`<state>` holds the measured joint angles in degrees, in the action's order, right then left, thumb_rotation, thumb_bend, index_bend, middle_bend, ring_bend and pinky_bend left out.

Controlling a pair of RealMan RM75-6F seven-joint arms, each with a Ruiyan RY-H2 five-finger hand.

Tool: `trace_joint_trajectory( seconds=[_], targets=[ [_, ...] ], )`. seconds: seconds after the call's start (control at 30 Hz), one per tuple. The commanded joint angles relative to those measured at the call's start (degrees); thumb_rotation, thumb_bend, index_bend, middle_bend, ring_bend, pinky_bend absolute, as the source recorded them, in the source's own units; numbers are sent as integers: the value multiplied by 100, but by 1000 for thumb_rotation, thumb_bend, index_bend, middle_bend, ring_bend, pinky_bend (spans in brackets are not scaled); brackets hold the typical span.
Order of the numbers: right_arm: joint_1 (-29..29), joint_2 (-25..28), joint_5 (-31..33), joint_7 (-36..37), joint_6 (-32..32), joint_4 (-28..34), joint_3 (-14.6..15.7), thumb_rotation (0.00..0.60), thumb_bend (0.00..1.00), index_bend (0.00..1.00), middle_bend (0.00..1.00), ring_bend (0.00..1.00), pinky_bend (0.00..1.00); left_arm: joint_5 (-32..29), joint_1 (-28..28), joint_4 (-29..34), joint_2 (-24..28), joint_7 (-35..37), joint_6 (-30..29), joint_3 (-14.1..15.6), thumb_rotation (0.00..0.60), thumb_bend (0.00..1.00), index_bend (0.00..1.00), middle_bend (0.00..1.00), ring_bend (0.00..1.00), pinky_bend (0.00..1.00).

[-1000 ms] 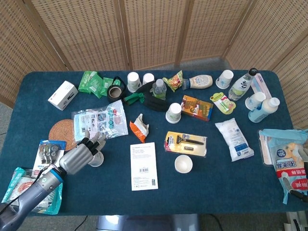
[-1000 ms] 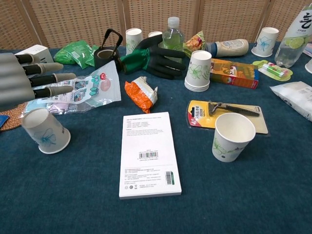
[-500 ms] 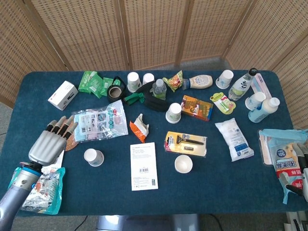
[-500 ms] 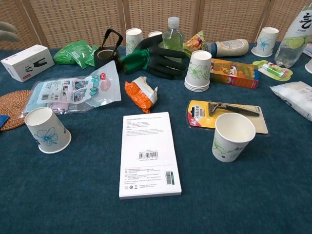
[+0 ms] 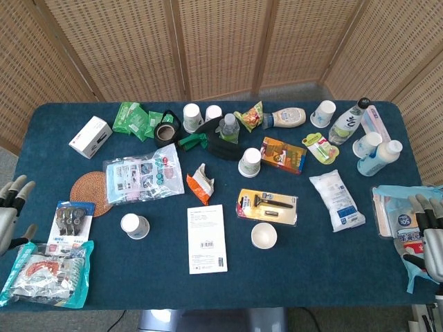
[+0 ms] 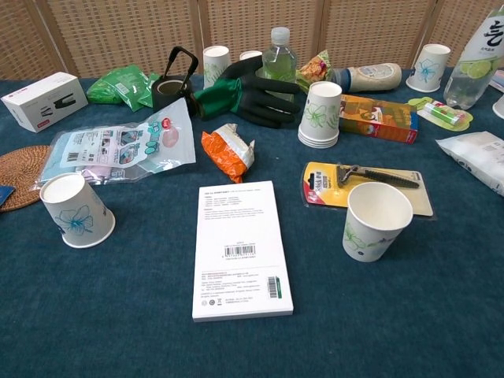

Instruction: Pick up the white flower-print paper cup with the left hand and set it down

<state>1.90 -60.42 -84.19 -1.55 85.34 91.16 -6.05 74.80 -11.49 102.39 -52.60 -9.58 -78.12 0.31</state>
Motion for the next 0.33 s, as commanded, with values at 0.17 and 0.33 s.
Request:
trace_joint_trajectory(
  seconds=[0.17, 0.33],
  targets=[
    [70, -25, 78, -93, -114, 40, 6, 535, 351, 0, 0, 0, 0, -18, 387, -261, -1, 482, -362, 20, 599, 410, 0, 0, 0, 166],
    [118, -27, 93, -177, -171, 103, 19, 537, 351, 0, 0, 0, 0, -57, 475, -392, -102, 610, -388, -38, 598, 410, 0, 0, 0, 165]
  ],
)
